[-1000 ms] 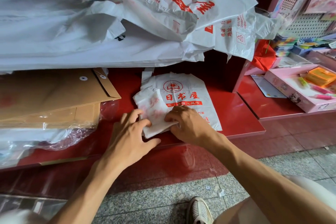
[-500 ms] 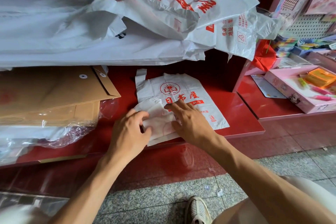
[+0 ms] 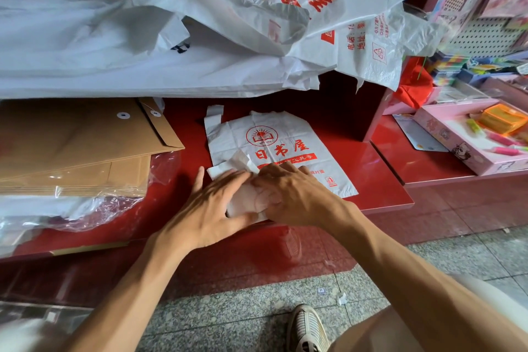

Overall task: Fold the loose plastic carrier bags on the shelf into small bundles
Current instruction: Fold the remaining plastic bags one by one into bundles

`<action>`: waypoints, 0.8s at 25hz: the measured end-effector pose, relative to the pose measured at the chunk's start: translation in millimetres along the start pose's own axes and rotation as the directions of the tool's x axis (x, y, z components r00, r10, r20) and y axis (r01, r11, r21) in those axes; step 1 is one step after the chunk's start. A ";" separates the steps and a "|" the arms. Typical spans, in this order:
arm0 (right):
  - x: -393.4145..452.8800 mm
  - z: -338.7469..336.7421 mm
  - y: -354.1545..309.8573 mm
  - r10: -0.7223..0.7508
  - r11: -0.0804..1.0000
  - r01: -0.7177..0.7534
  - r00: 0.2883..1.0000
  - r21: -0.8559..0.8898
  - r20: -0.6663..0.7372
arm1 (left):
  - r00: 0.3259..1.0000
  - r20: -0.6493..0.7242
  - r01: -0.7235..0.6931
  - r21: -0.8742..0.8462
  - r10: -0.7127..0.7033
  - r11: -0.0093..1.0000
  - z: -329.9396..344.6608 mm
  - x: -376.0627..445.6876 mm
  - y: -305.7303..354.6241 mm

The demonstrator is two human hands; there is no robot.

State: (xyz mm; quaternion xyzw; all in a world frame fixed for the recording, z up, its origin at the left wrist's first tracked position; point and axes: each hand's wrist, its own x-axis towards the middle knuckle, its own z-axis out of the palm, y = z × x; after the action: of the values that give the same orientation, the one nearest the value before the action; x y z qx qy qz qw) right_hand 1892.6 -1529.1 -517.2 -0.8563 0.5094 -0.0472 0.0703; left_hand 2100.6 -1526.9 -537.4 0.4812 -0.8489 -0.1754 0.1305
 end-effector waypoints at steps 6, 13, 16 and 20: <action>4.7 11.2 2.1 -0.113 0.993 0.103 0.966 -0.053 -0.234 | 0.990 -0.139 -0.052 -0.092 0.039 0.994 -2.7 -4.8 12.9; 15.6 4.2 -8.1 0.184 0.765 -0.036 0.969 0.643 -0.166 | 0.892 -0.257 0.172 -0.570 -0.373 0.803 -1.5 -0.9 8.0; 25.6 9.5 -10.7 0.314 0.813 -0.173 0.935 0.556 -0.168 | 0.844 -0.294 0.161 -0.659 -0.448 0.735 -2.0 -2.8 5.8; 36.4 10.8 -14.8 0.369 0.881 -0.261 0.902 0.395 -0.225 | 0.830 -0.362 0.308 -0.338 -0.425 0.889 0.9 -4.4 1.8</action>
State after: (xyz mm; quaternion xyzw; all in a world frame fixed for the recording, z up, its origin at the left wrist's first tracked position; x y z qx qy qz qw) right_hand 1924.5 -1553.3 -525.0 -0.7172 0.6308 -0.2527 0.1543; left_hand 2101.0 -1522.0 -537.7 0.6407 -0.6589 -0.2000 0.3397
